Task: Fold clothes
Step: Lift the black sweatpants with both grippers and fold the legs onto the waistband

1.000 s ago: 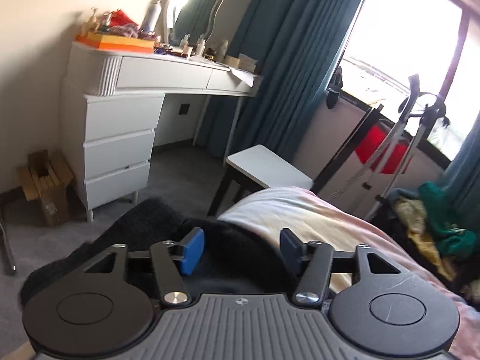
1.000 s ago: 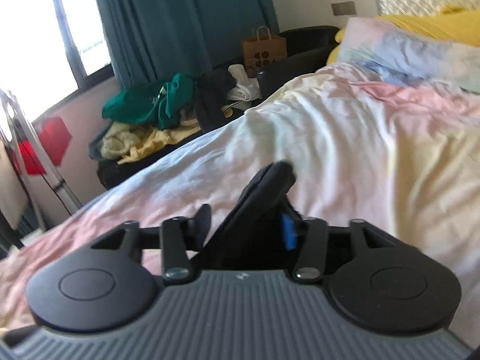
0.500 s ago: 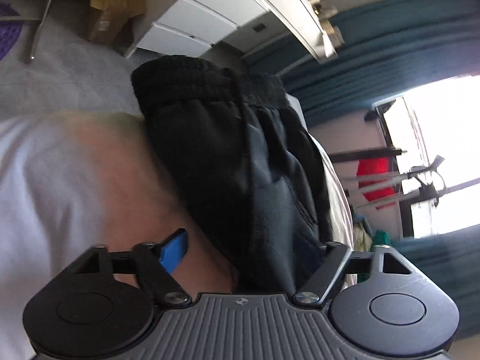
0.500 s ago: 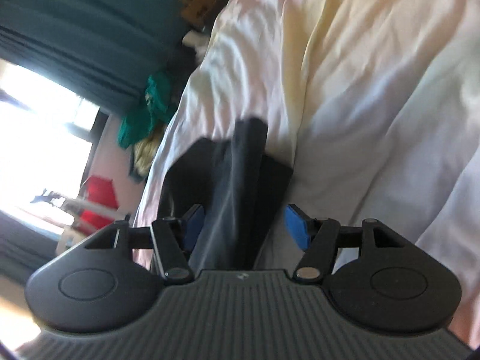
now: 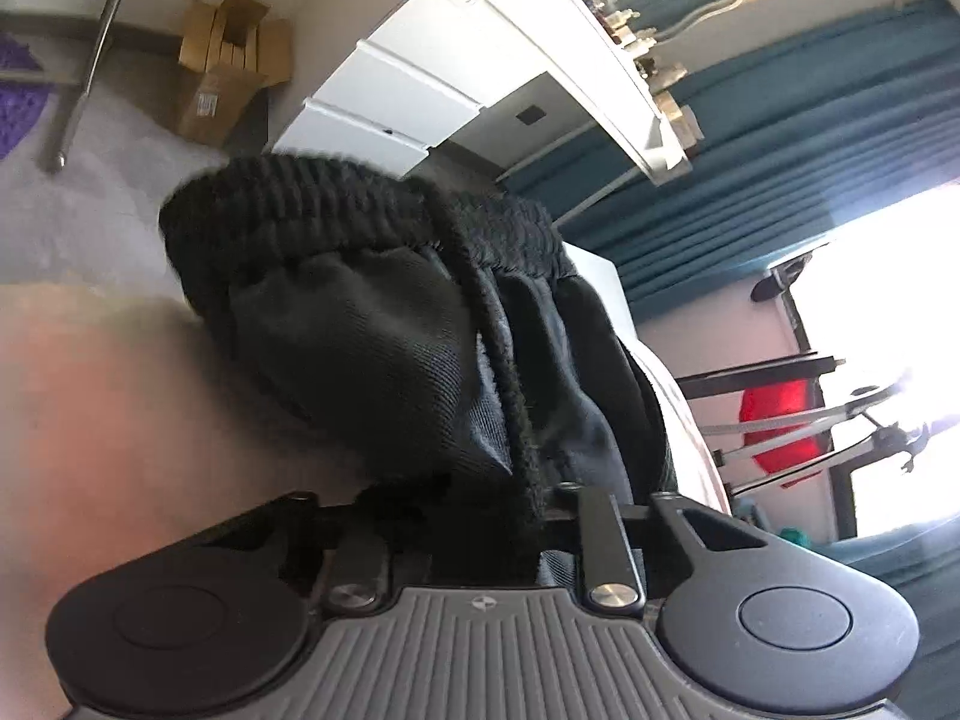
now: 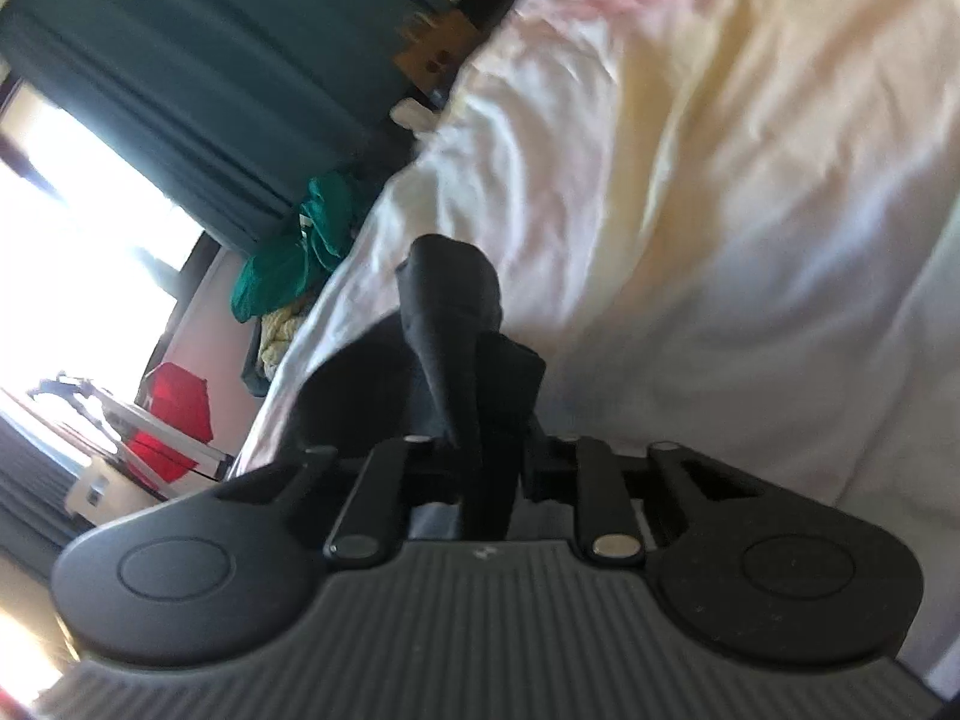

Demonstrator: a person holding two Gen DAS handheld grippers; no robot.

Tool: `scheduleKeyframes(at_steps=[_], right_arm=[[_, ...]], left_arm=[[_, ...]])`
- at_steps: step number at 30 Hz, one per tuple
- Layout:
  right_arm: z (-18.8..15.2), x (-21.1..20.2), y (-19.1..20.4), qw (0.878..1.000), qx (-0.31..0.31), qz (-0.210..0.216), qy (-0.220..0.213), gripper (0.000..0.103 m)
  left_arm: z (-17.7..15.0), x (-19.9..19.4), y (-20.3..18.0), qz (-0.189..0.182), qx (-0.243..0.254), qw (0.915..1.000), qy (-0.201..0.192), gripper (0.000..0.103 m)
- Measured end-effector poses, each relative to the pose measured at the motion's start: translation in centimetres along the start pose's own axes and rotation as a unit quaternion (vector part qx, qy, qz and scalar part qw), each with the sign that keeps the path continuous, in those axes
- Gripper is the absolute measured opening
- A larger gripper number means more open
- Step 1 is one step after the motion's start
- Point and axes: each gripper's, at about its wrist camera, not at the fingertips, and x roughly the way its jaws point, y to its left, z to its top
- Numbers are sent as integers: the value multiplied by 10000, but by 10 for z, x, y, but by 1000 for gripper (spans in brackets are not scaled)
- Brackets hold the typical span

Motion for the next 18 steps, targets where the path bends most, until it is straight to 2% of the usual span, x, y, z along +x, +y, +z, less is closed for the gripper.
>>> scheduleKeyframes(at_steps=[1, 4, 10, 14, 18], right_arm=[[1, -5, 4, 10000, -47, 26, -78, 17], [3, -30, -1, 9994, 125, 266, -182, 16], [10, -89, -13, 9988, 245, 392, -146, 16], [15, -130, -34, 9977, 595, 327, -33, 16], [14, -166, -60, 9959, 891, 143, 95, 16]], left_arm=[[2, -9, -3, -47, 1, 10000, -79, 15], [4, -41, -14, -206, 65, 9991, -363, 14], [21, -105, -31, -244, 187, 9986, -433, 14], [25, -163, -6, -161, 380, 9988, -246, 14], [27, -216, 40, -36, 420, 9991, 2, 14]])
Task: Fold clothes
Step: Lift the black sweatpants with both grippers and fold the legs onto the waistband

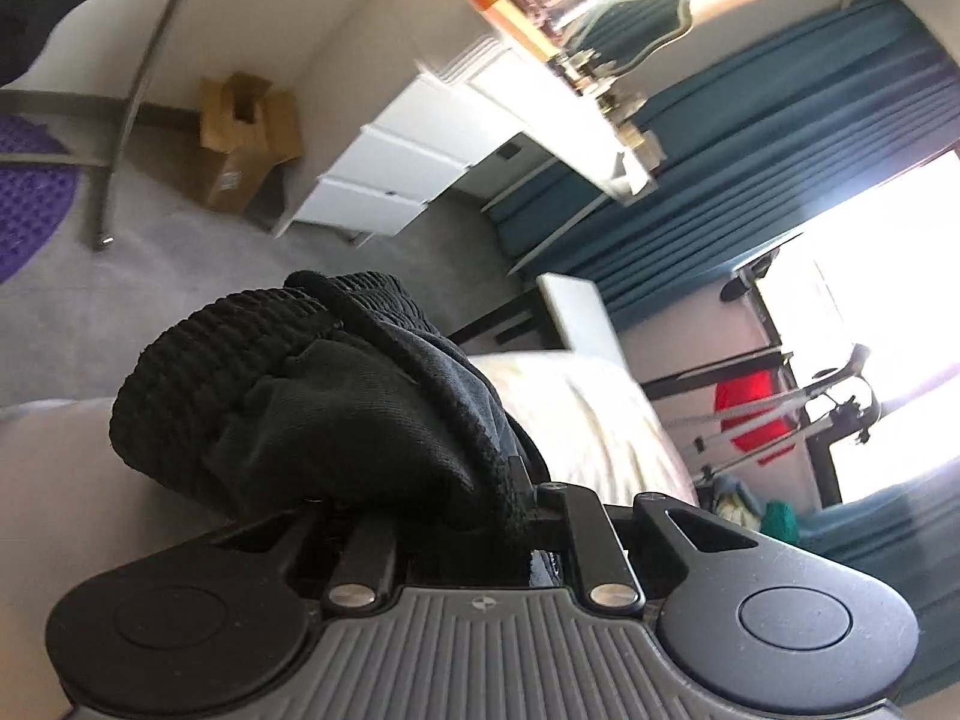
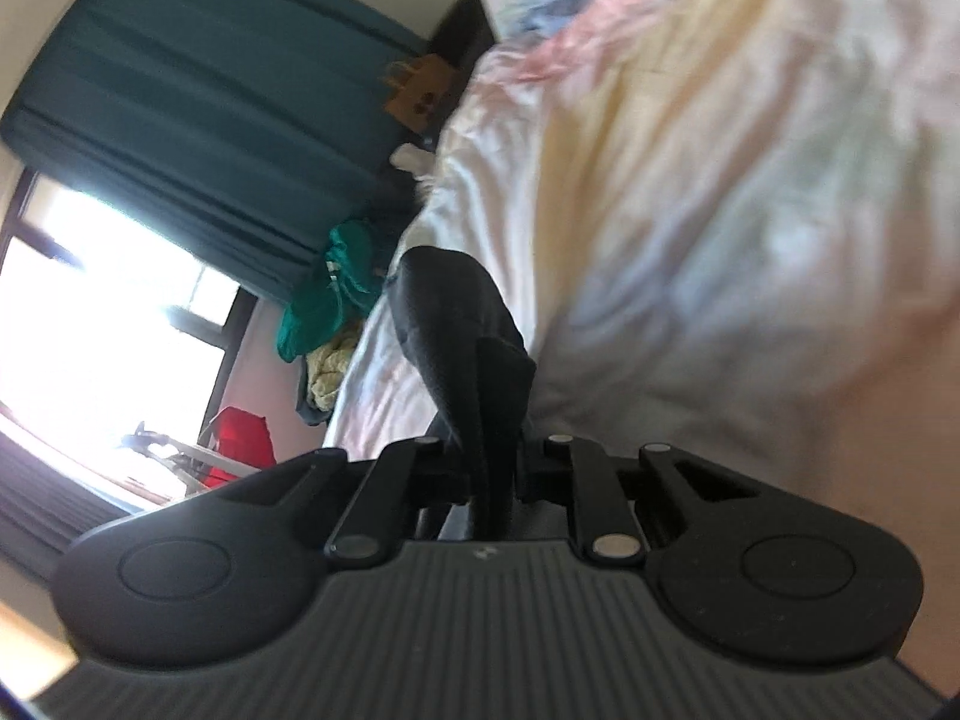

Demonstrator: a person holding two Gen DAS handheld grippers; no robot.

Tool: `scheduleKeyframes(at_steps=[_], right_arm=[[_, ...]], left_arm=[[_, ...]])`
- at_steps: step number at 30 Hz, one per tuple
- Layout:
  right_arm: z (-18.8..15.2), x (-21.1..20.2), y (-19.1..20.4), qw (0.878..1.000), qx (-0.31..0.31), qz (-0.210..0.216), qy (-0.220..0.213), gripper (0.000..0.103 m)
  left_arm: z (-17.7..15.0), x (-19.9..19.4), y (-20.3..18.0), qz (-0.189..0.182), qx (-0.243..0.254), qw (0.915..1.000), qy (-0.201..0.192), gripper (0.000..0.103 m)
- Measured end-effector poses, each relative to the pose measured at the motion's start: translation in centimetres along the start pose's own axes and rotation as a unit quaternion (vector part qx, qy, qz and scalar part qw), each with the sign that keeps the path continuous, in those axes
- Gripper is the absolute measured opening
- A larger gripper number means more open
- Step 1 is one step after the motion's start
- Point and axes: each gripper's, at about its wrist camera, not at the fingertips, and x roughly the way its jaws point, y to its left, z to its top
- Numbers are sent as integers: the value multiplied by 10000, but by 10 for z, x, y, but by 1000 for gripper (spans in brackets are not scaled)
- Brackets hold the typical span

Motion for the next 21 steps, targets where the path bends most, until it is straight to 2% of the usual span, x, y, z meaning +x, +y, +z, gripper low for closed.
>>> scheduleKeyframes(at_steps=[4, 8, 11, 14, 16, 18, 19, 21], right_arm=[[-3, -30, -22, 9998, 110, -106, 121, 16], [1, -34, -45, 9985, 298, -230, 410, 16], [-4, -32, -61, 9964, 491, -249, 646, 16], [-6, -31, -71, 9940, 577, -351, 865, 17], [-8, -31, -76, 9925, 661, -351, 971, 19], [-9, -33, -77, 9918, 745, -269, 1006, 20], [-9, -32, -76, 9916, 727, -281, 1034, 24], [-11, -27, -73, 9911, 613, -352, 1128, 29]], left_arm=[[-7, -31, 51, 45, 63, 9998, 197, 15], [-21, -34, 84, 22, 336, 9990, 279, 16], [-25, -32, 100, -171, 528, 9977, 391, 22], [-22, -37, 112, -341, 716, 9953, 549, 32], [-22, -48, 115, -324, 1170, 9913, 504, 43], [-27, -64, 118, -412, 1631, 9850, 385, 49], [-30, -71, 119, -410, 1822, 9818, 357, 56], [-38, -85, 120, -376, 2094, 9766, 301, 58]])
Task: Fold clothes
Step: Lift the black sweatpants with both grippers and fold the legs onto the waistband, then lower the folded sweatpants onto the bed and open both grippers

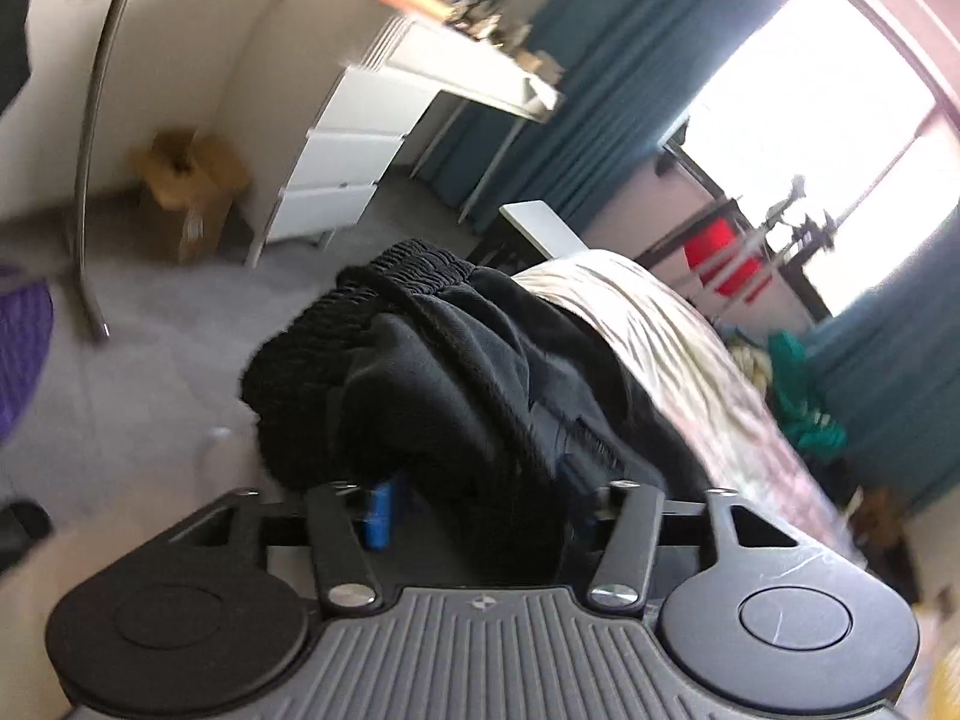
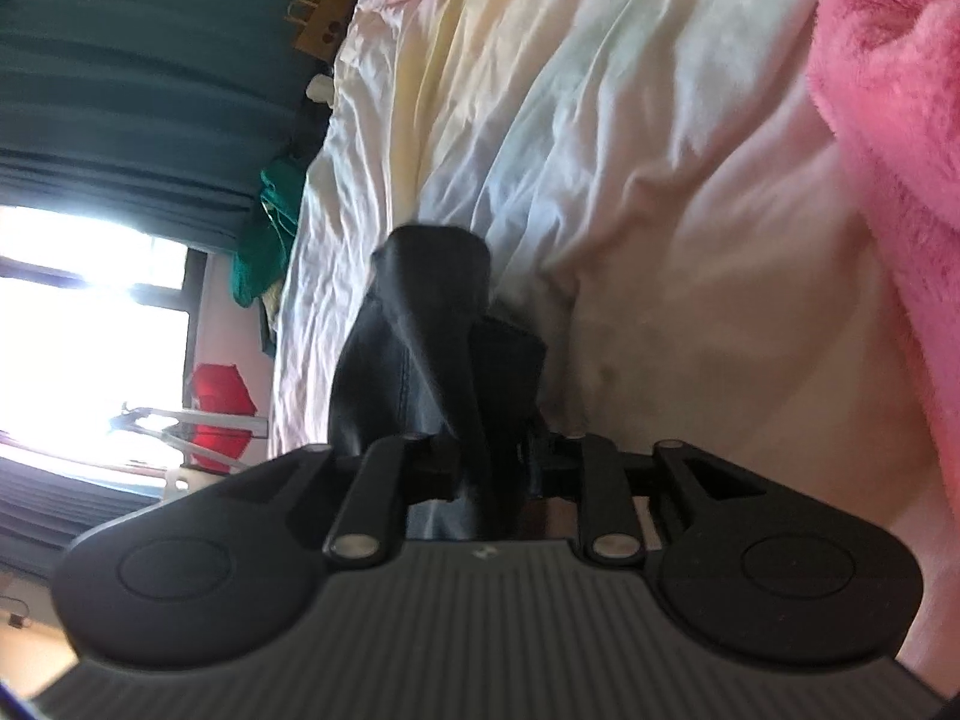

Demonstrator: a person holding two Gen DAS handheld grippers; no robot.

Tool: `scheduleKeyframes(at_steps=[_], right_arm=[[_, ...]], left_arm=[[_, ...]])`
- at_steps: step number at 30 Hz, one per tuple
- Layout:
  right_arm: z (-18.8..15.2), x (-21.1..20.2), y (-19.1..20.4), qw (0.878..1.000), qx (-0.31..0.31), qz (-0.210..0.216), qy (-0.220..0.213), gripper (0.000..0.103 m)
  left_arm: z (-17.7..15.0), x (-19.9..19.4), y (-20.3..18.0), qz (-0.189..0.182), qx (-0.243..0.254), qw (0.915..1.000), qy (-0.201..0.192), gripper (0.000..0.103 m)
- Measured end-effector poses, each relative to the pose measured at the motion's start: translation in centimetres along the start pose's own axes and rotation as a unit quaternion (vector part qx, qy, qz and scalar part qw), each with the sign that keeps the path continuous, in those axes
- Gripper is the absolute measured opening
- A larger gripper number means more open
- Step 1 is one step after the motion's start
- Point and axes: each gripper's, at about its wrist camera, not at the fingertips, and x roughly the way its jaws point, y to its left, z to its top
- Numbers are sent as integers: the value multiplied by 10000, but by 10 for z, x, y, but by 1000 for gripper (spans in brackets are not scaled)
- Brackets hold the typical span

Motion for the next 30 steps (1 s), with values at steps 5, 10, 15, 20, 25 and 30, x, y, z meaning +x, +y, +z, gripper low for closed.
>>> scheduleKeyframes(at_steps=[5, 10, 15, 20, 25, 30], right_arm=[[-1, 24, 4, 9989, -264, -133, 375, 39], [3, 33, 6, 9989, -377, 197, 178, 35], [-3, 20, 37, 9909, -1198, 551, -276, 12], [-6, 5, 41, 9903, -1102, 694, -488, 11], [-1, 7, 26, 9934, -997, 443, -359, 11], [-3, 12, 26, 9915, -1193, 362, -367, 11]], left_arm=[[-21, -33, -23, 190, 645, 9976, -133, 59], [-31, -55, -63, -44, 1004, 9943, -341, 61], [-52, -44, -126, -527, 1243, 9903, -318, 62], [-90, 10, -202, -813, 1812, 9799, -170, 68], [-130, 85, -255, -268, 2590, 9655, -97, 68], [-165, 134, -260, 140, 3220, 9465, 157, 68]])
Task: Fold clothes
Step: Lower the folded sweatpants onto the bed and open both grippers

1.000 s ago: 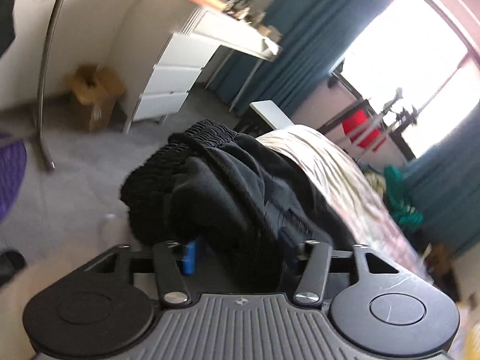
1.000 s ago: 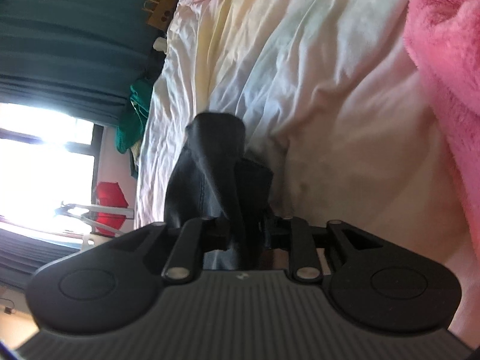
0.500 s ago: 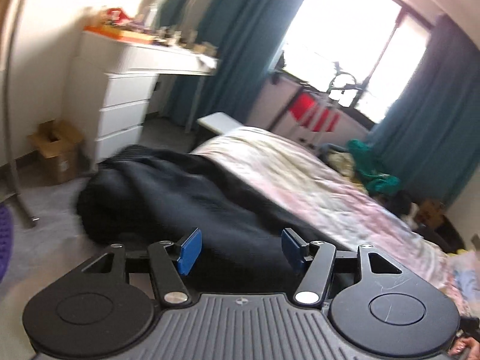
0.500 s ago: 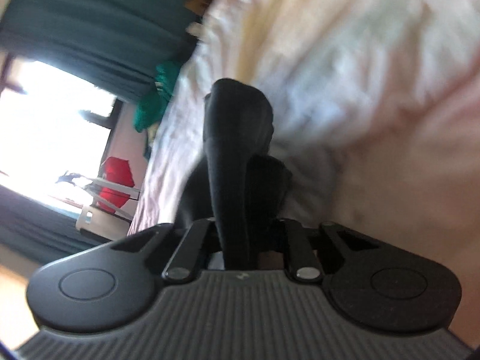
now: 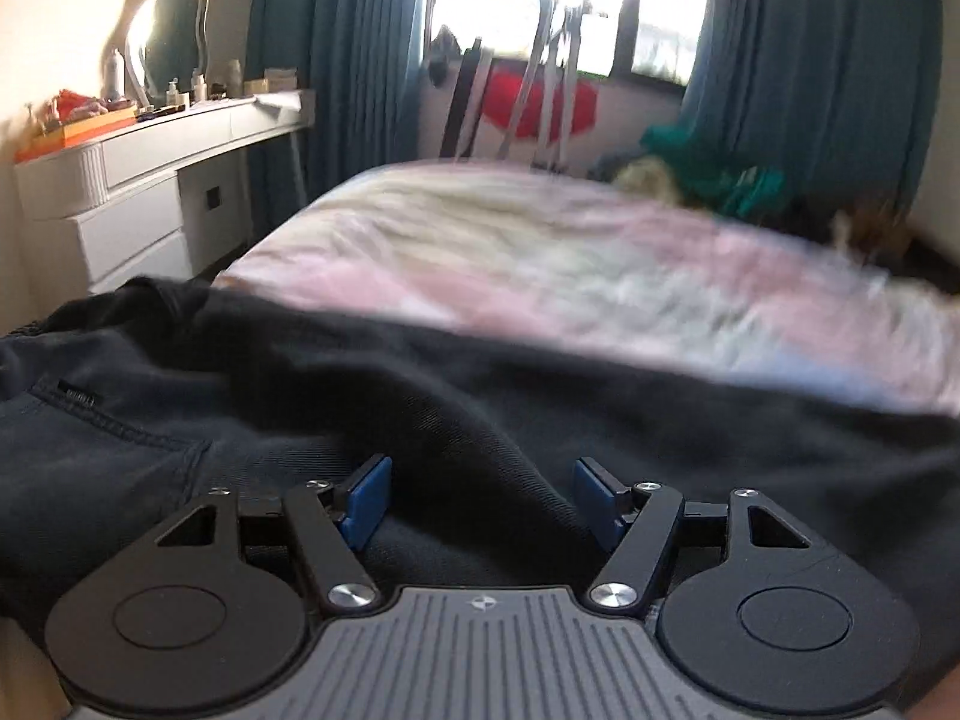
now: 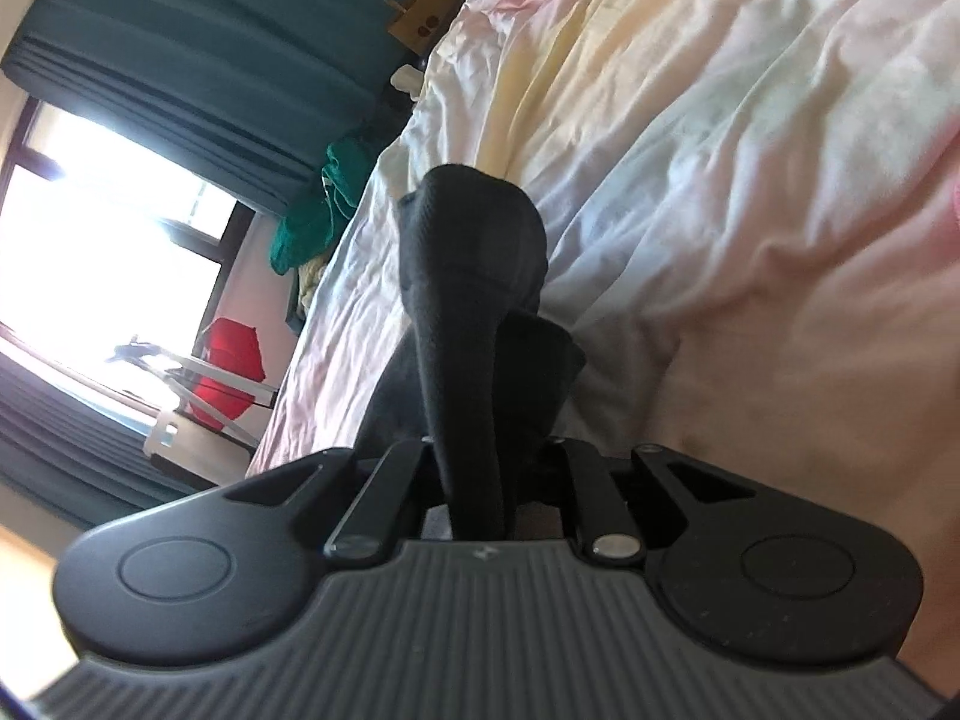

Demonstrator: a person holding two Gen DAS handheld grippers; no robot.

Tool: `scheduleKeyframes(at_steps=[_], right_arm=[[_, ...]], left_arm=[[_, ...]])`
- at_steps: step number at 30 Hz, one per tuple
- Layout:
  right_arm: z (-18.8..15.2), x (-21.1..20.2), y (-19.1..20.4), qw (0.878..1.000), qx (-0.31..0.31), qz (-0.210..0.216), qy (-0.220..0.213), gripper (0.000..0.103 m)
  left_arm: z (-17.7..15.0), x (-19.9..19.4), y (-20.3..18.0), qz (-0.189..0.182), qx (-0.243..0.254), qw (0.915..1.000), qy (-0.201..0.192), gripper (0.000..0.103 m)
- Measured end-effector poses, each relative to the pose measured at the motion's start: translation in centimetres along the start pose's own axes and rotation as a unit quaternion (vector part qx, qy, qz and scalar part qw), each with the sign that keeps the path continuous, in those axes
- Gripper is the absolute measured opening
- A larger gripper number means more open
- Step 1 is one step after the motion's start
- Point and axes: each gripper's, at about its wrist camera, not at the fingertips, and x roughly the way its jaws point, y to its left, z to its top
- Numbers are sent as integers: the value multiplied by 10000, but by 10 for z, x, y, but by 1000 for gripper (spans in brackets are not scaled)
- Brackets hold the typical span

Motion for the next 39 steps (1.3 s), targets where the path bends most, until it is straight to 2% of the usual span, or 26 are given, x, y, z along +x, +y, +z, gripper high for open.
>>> scheduleKeyframes(at_steps=[6, 11, 16, 19, 21, 26, 29, 32, 36, 39], right_arm=[[-3, 0, 20, 9975, -677, -58, -170, 11], [-7, -9, 49, 9899, -1352, -67, -413, 11], [-25, -22, 102, 9714, -2248, 50, -757, 11], [-40, -31, 138, 9531, -2865, 140, -967, 11], [-60, -36, 166, 9297, -3505, 225, -1107, 11], [-139, -45, 231, 8569, -4957, 856, -1126, 12], [-195, -43, 252, 8245, -5461, 1214, -849, 11], [-258, -36, 255, 7893, -5949, 1445, -478, 12], [-344, -16, 234, 7240, -6719, 1517, 375, 12], [-393, -4, 209, 6586, -7399, 1221, 631, 12]], left_arm=[[-27, 31, -5, 292, 638, 9971, 300, 71], [-27, 41, 0, 239, 572, 9974, 354, 73], [-24, 38, 4, 218, 589, 9975, 323, 73], [-20, 35, 8, 136, 488, 9982, 307, 73], [-18, 30, 12, 21, 372, 9991, 200, 75], [-9, 15, 22, -197, 32, 9997, -115, 80], [-1, 1, 33, -186, -249, 9990, -316, 81], [7, -14, 57, -244, -829, 9949, -513, 81], [12, -26, 88, -347, -1531, 9855, -642, 82], [14, -28, 95, -297, -1673, 9834, -637, 82]])
